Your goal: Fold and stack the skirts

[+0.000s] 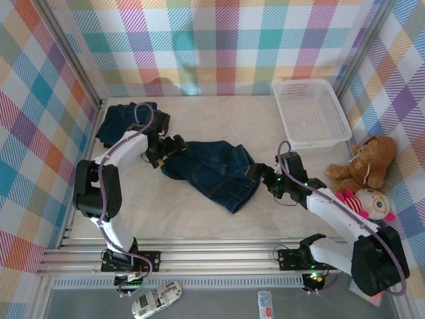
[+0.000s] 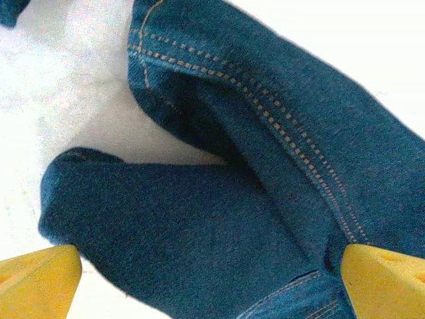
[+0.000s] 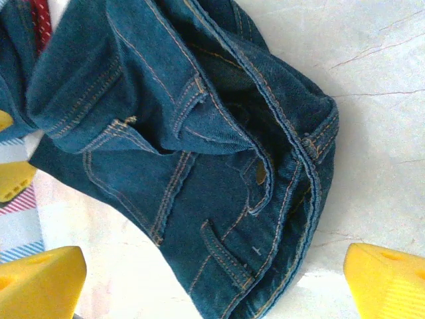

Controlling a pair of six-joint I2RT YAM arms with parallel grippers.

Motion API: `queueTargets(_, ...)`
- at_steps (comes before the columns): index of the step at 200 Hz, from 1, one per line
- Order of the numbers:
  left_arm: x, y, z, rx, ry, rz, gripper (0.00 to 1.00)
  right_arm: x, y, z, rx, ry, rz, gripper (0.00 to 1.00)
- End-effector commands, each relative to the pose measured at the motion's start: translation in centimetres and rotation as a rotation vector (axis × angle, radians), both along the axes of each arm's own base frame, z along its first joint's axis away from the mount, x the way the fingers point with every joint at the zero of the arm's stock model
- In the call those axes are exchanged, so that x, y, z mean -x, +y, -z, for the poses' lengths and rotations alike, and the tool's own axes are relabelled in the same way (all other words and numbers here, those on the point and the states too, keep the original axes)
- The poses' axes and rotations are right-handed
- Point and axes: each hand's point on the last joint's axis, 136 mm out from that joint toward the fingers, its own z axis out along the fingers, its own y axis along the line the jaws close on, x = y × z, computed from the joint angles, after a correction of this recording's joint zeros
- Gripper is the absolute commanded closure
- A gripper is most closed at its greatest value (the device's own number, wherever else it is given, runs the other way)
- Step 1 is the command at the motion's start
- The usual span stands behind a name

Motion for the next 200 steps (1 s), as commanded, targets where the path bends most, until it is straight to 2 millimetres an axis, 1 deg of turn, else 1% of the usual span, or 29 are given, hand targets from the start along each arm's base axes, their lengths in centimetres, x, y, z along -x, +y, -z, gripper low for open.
queueTargets(1,0.5,-0.6,-0.3,0.013,0.003,0.011,0.0,-1.6,0.7,-0.2,0.074,-0.078,-0.082,0.01)
queueTargets(8,0.5,-0.7,-0.3,0.018,0.007,0.019,0.0,-1.8,1.1,-0.1,0.102,-0.106,-0.144,0.01)
queueTargets(19,0.7,-0.8,0.0,0.018,0.018,0.026,0.0,-2.0,1.1,0.6,0.153,-0.128,-0.205,0.01)
queueTargets(40,0.9,-1.0,0.7,0.015,0.036,0.032,0.0,-2.7,0.8,2.0,0.238,-0.14,-0.253,0.01)
queueTargets(61,0.9,-1.4,1.1,0.027,0.043,0.037,0.0,-3.6,2.2,2.3,0.217,-0.173,-0.332,0.0)
queueTargets(80,0.9,-1.6,1.8,0.033,0.062,0.039,0.0,-4.6,3.2,2.6,0.244,-0.212,-0.405,0.04)
queueTargets(86,0.9,-1.6,2.0,0.033,0.068,0.038,0.0,-4.9,3.2,2.8,0.26,-0.225,-0.425,0.06)
queueTargets(98,0.8,-1.7,2.3,0.039,0.073,0.037,0.0,-5.5,3.4,3.3,0.289,-0.236,-0.457,0.16)
queueTargets(107,0.8,-1.7,2.6,0.036,0.078,0.032,0.0,-5.8,3.7,3.4,0.294,-0.24,-0.485,0.26)
queueTargets(116,0.9,-1.7,3.0,0.035,0.086,0.026,0.02,-6.0,3.9,3.3,0.293,-0.233,-0.496,0.39)
queueTargets(123,0.9,-1.7,3.3,0.036,0.09,0.02,0.08,-6.1,4.0,3.1,0.287,-0.231,-0.493,0.5)
queueTargets(129,1.0,-1.7,3.5,0.038,0.091,0.016,0.18,-6.2,4.1,2.8,0.276,-0.233,-0.486,0.57)
queueTargets(130,1.0,-1.7,3.6,0.039,0.092,0.014,0.18,-6.2,4.2,2.7,0.274,-0.236,-0.485,0.58)
queueTargets(139,1.1,-1.7,4.0,0.038,0.095,0.003,0.35,-6.3,4.3,1.8,0.254,-0.255,-0.467,0.67)
queueTargets(147,1.2,-1.6,4.3,0.036,0.099,-0.009,0.47,-6.3,4.5,0.8,0.229,-0.277,-0.449,0.74)
queueTargets(161,1.4,-1.2,4.3,0.02,0.104,-0.028,0.81,-6.1,4.5,-1.4,0.189,-0.321,-0.42,0.84)
queueTargets(169,1.4,-1.0,3.7,0.013,0.09,-0.033,0.93,-6.1,4.4,-2.7,0.17,-0.344,-0.399,0.9)
queueTargets(175,1.4,-0.9,3.0,0.007,0.073,-0.033,0.99,-6.1,4.2,-3.6,0.158,-0.356,-0.379,0.95)
queueTargets(176,1.4,-0.8,2.8,0.005,0.069,-0.033,1.0,-6.1,4.1,-3.7,0.157,-0.357,-0.374,0.98)
queueTargets(178,1.3,-0.8,2.6,0.003,0.062,-0.034,1.0,-6.1,4.0,-4.0,0.155,-0.36,-0.367,1.0)
queueTargets(188,1.0,-0.4,0.7,-0.015,0.019,-0.031,1.0,-6.2,3.0,-5.3,0.136,-0.37,-0.322,1.0)
queueTargets(200,0.7,0.1,-2.3,-0.052,-0.054,-0.022,1.0,-6.3,1.9,-6.7,0.088,-0.377,-0.277,1.0)
